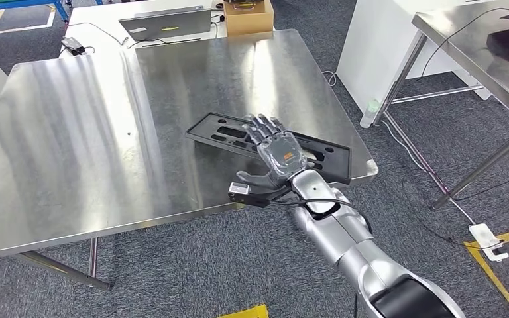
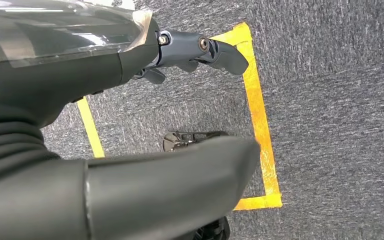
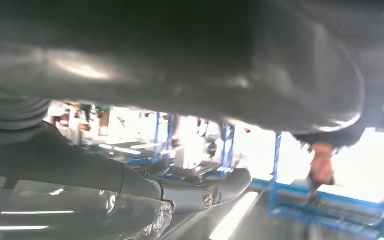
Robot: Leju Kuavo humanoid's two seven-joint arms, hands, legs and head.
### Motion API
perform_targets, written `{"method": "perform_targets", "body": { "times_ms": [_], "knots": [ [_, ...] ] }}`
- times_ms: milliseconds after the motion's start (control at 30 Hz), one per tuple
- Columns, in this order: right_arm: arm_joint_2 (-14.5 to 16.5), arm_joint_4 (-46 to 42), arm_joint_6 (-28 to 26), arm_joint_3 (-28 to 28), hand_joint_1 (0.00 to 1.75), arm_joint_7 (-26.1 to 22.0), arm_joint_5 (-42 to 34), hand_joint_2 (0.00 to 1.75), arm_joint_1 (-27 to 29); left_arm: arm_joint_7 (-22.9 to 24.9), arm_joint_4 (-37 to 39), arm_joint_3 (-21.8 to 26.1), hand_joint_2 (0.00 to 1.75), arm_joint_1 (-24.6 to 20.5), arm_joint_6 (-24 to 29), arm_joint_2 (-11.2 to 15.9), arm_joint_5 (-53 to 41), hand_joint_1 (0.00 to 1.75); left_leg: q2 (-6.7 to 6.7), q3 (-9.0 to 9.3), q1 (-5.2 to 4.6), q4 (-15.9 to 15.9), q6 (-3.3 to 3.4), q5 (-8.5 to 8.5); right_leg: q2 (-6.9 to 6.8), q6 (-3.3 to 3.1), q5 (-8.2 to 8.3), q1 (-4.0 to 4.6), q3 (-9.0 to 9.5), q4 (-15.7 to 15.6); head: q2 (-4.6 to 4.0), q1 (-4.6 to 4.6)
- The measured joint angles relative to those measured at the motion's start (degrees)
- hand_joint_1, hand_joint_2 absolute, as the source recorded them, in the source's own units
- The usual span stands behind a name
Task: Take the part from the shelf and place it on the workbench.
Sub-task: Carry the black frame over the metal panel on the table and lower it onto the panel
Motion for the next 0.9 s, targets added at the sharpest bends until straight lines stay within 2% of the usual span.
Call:
{"method": "perform_targets", "body": {
  "times_ms": [133,267,367,467,533,600,667,767,900],
  "knots": [
    [-0.23,-6.14,0.44,-3.27,0.0,-0.38,0.02,0.0,2.11,-0.03,-0.02,-0.06,0.0,0.13,0.0,0.12,0.0,0.0,0.03,0.03,-0.01,-0.01,-0.03,-0.03,0.05,-0.04,0.01,-0.01,-0.01,0.0,0.0,0.01],
    [-0.3,-8.52,0.06,-4.59,0.0,-0.87,-0.23,0.0,3.14,-0.03,-0.06,-0.27,0.0,0.15,0.0,0.14,0.1,0.0,0.03,0.06,-0.02,0.0,0.0,0.01,0.04,-0.03,0.03,-0.01,0.01,0.0,0.0,0.01],
    [-0.3,-12.21,-4.76,-6.08,0.0,-3.3,-3.41,0.0,5.51,-0.21,-0.11,-0.32,0.0,0.25,0.0,0.2,0.54,0.0,-0.05,0.07,-0.03,0.03,0.02,0.03,-0.03,-0.02,0.02,-0.01,0.03,-0.01,0.0,0.01],
    [-0.43,-24.06,-10.96,-8.85,0.0,-8.12,-8.23,0.0,13.06,-1.38,-0.24,-0.27,0.0,0.97,0.0,0.5,1.93,0.0,-0.17,0.07,-0.02,0.04,-0.01,-0.05,-0.17,-0.03,-0.03,-0.01,0.08,-0.01,0.0,0.0],
    [0.14,-34.58,-12.33,-11.74,0.0,-15.3,-13.85,0.0,19.97,-2.89,-0.37,0.06,0.0,1.75,0.0,0.9,3.71,0.0,-0.2,0.07,-0.02,0.04,-0.03,-0.22,-0.21,-0.1,-0.16,-0.01,0.1,-0.02,0.0,0.0],
    [1.67,-43.81,-12.6,-15.38,0.0,-24.79,-23.3,0.0,27.43,-4.71,-0.51,0.51,0.0,2.68,0.0,1.3,5.26,0.0,-0.21,0.13,-0.02,0.04,-0.06,-0.42,-0.23,-0.16,-0.34,0.0,0.18,-0.02,0.0,0.0],
    [3.14,-50.9,-12.73,-18.5,0.0,-31.48,-33.53,0.0,34.85,-6.49,-0.58,1.24,0.0,3.66,0.0,1.54,6.75,0.0,-0.25,0.23,-0.02,0.03,-0.12,-0.62,-0.24,-0.16,-0.51,0.0,0.3,-0.03,0.0,-0.01],
    [3.93,-57.24,-12.75,-20.5,0.0,-33.87,-42.47,0.0,43.47,-7.25,-0.64,2.52,0.0,4.7,0.0,1.63,8.38,0.0,-0.19,0.38,-0.02,0.02,-0.23,-0.85,-0.15,-0.26,-0.67,0.0,0.4,-0.03,0.0,0.0],
    [4.78,-58.48,-12.24,-20.71,0.0,-34.21,-46.9,0.0,49.49,-5.35,-0.68,4.28,0.0,4.9,0.0,1.6,9.96,0.0,-0.1,0.54,-0.02,0.01,-0.21,-0.92,-0.1,-0.32,-0.71,0.01,0.52,-0.04,0.0,0.01]
  ]
}}
